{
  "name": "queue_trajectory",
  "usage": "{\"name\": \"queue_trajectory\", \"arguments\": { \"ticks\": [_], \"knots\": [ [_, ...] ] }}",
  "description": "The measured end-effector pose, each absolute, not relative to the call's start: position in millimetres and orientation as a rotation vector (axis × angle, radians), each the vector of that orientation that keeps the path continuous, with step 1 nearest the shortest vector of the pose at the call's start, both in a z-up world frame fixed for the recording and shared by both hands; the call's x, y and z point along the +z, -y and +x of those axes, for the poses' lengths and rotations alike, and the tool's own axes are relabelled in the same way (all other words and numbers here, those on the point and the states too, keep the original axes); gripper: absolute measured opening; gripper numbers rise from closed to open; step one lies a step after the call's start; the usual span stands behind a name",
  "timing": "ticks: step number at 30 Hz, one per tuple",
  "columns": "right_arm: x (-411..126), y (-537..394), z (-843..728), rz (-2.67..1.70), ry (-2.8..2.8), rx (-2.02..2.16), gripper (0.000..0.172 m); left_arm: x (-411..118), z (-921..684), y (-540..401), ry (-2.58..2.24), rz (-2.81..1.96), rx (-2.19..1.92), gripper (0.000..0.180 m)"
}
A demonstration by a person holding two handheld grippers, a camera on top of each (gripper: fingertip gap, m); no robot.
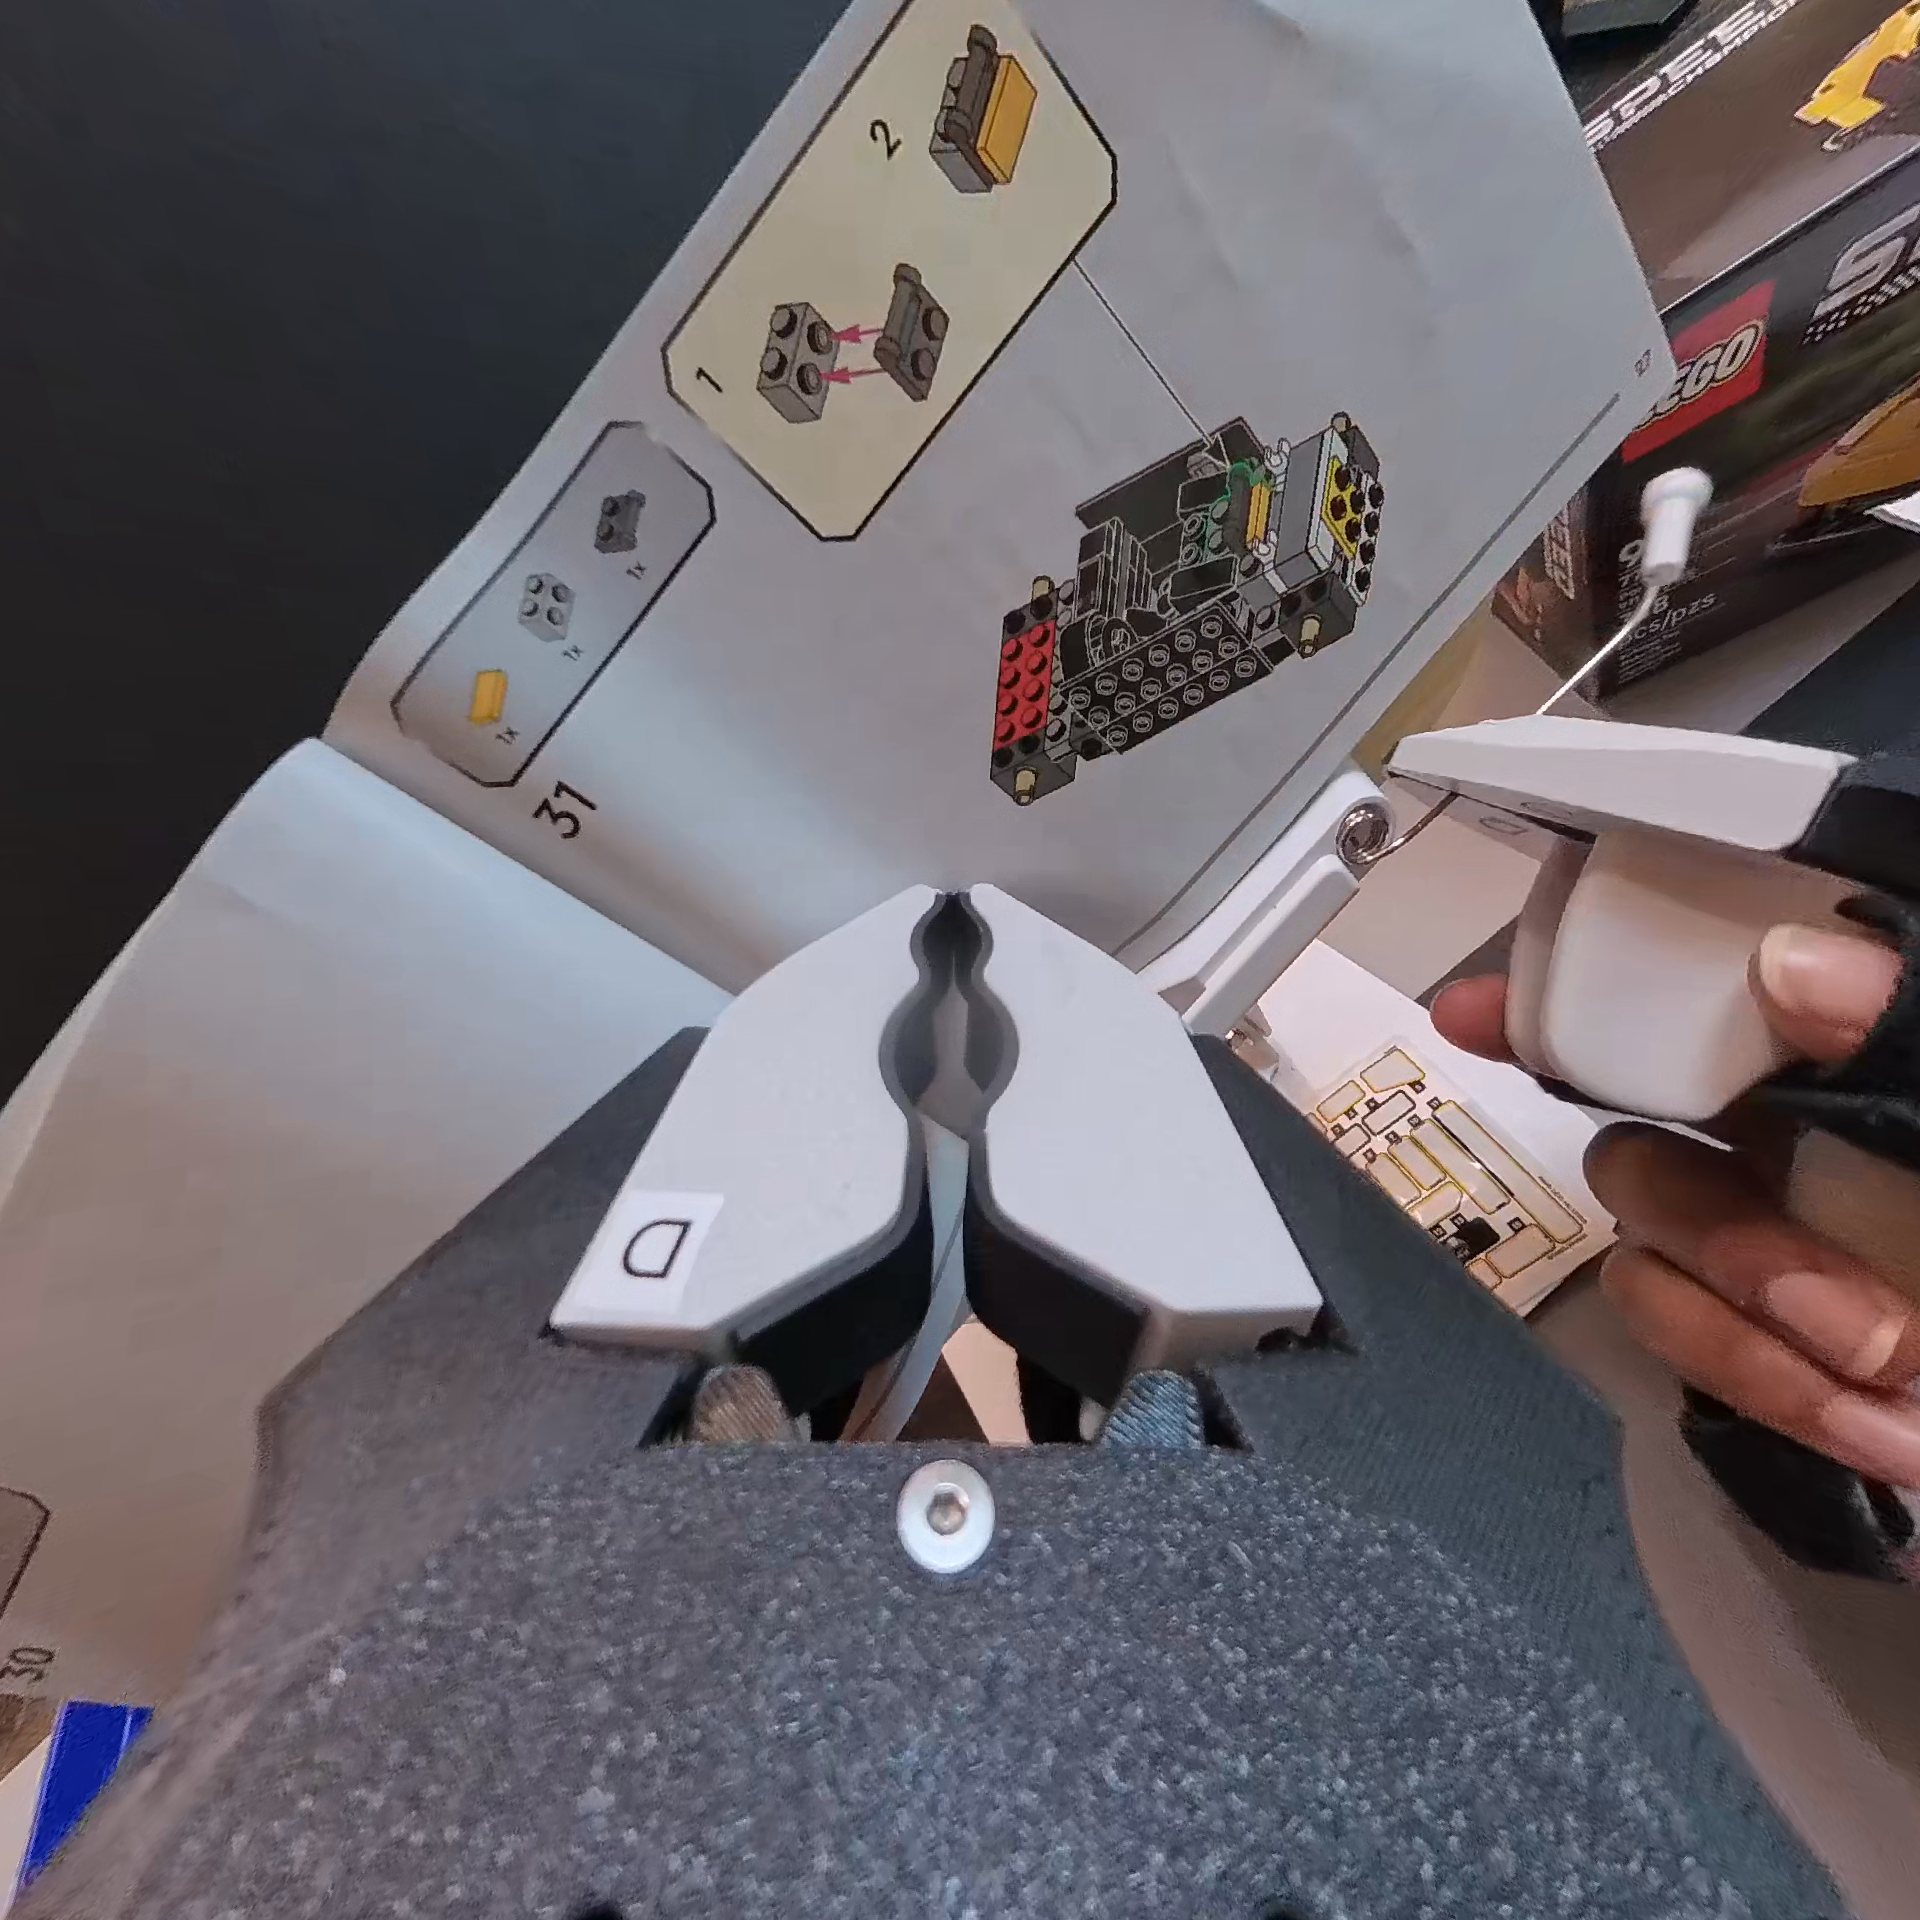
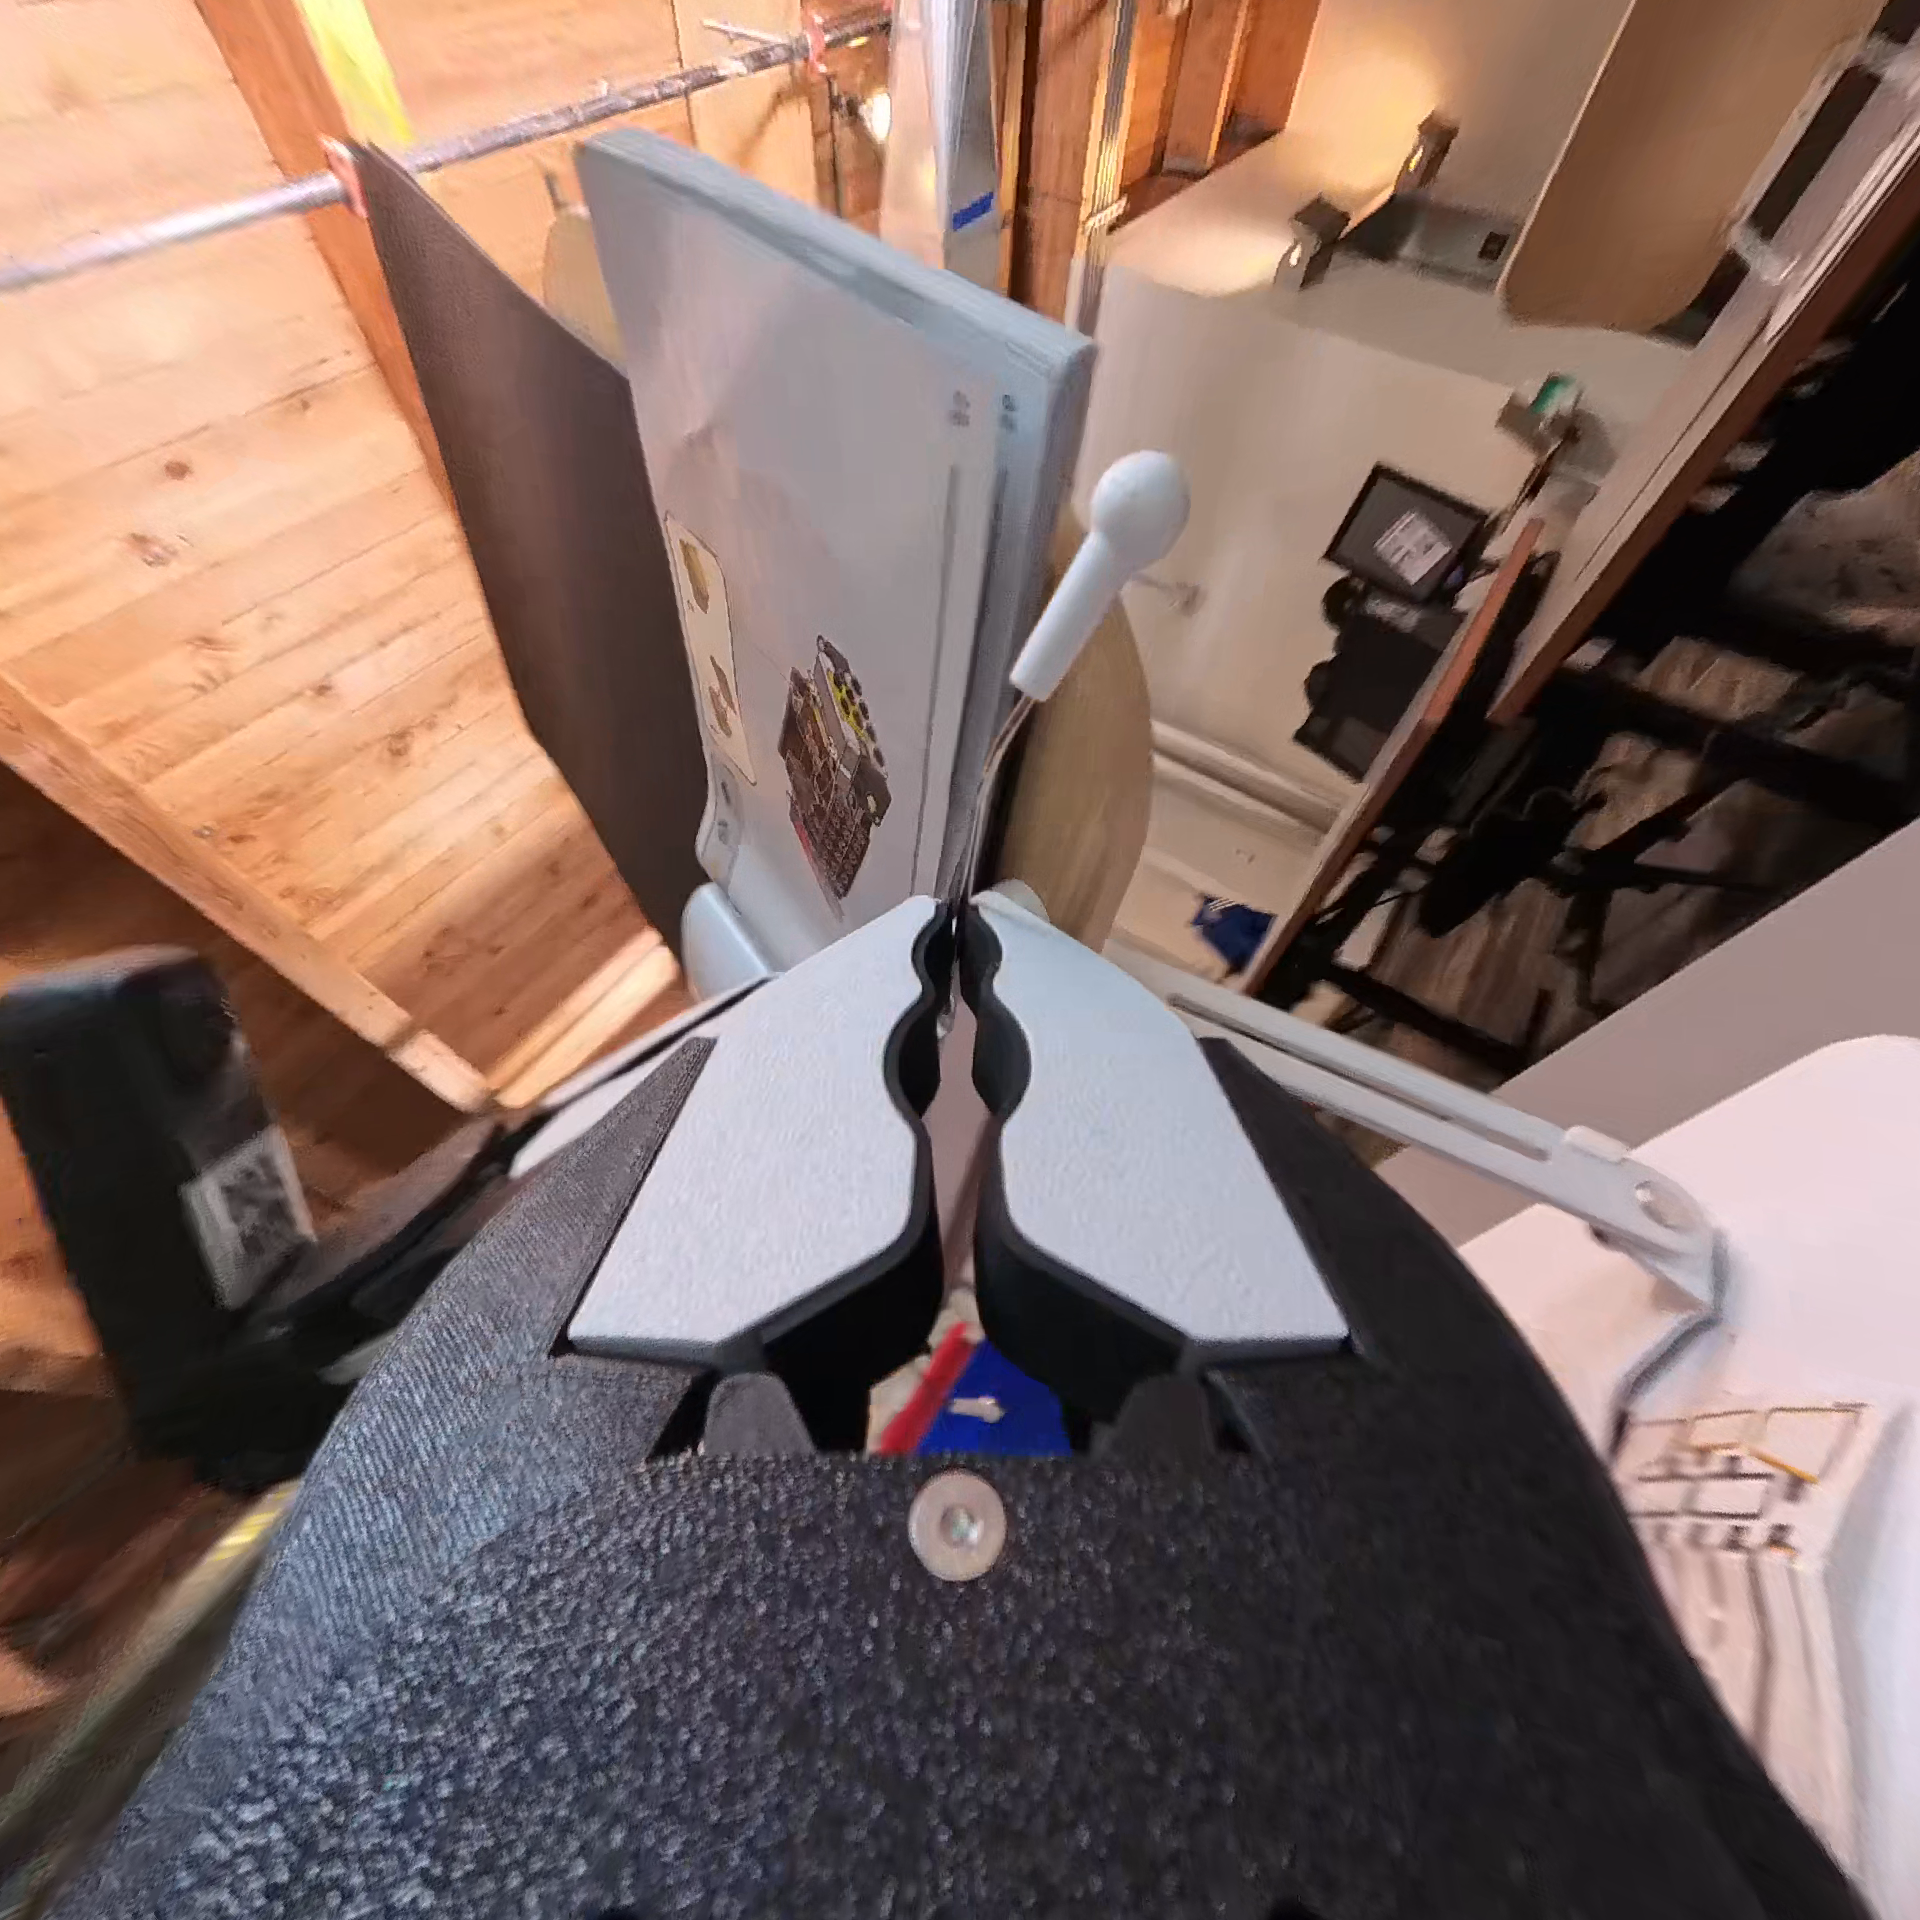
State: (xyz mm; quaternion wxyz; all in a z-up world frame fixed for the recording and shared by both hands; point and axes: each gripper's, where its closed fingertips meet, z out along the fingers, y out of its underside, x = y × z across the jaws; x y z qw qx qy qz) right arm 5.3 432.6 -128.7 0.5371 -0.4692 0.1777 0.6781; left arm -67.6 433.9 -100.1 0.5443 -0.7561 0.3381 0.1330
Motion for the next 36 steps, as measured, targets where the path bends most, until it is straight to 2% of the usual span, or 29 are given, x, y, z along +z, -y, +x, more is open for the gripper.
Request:
{"name": "queue_trajectory", "arguments": {
  "ticks": [11, 14, 18, 27, 36],
  "knots": [
    [-114, -431, -1, -1.411, 0.178, 0.571, 0.004, -98, -67, -437, -0.806, -1.818, 0.309, 0.000],
    [-115, -430, 0, -1.424, 0.156, 0.608, 0.004, -98, -65, -437, -0.807, -1.820, 0.295, 0.000],
    [-113, -433, -2, -1.435, 0.226, 0.453, 0.004, -97, -65, -437, -0.820, -1.814, 0.294, 0.000],
    [-116, -431, -5, -1.556, 0.263, 0.676, 0.004, -85, -59, -422, -0.794, -1.758, 0.154, 0.000],
    [-96, -411, 15, -1.496, 0.251, 0.614, 0.021, -80, -86, -386, -0.703, -1.721, 0.052, 0.000]
  ]
}}
